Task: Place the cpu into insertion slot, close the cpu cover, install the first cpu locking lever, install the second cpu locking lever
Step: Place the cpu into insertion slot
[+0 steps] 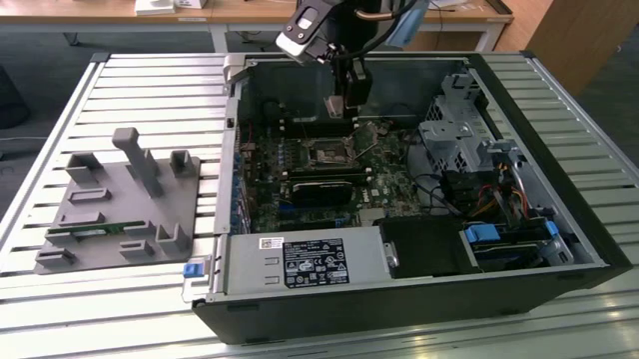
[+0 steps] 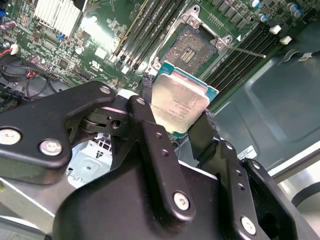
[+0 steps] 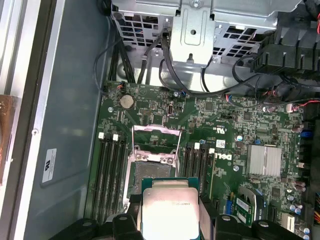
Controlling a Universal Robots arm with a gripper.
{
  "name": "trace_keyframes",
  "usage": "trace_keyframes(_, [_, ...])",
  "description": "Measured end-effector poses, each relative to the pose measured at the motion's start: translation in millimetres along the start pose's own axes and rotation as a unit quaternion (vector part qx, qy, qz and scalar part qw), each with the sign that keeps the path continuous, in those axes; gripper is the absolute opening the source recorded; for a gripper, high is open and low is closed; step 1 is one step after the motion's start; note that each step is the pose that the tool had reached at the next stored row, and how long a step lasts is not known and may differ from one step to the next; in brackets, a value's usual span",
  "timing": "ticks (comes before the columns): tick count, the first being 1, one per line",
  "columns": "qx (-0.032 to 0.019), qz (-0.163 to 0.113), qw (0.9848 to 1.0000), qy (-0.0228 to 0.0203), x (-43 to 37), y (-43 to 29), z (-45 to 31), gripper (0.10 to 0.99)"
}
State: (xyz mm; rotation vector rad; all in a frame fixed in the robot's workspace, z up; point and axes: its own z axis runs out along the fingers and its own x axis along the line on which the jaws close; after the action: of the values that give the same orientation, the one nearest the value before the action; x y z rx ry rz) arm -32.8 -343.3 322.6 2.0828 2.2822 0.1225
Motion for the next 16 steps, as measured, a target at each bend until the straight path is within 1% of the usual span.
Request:
trace_keyframes(9, [0.0,0.0,1.0,-0.0001,-0.1,-0.7,7.0,0.537])
trace_keyframes(15, [0.0,0.0,1.0,-0.0001,-0.2,-0.9,10.2,0.537])
trace_keyframes(16, [0.0,0.001,1.0,-0.0009,0.0,-1.0,10.7,0.537])
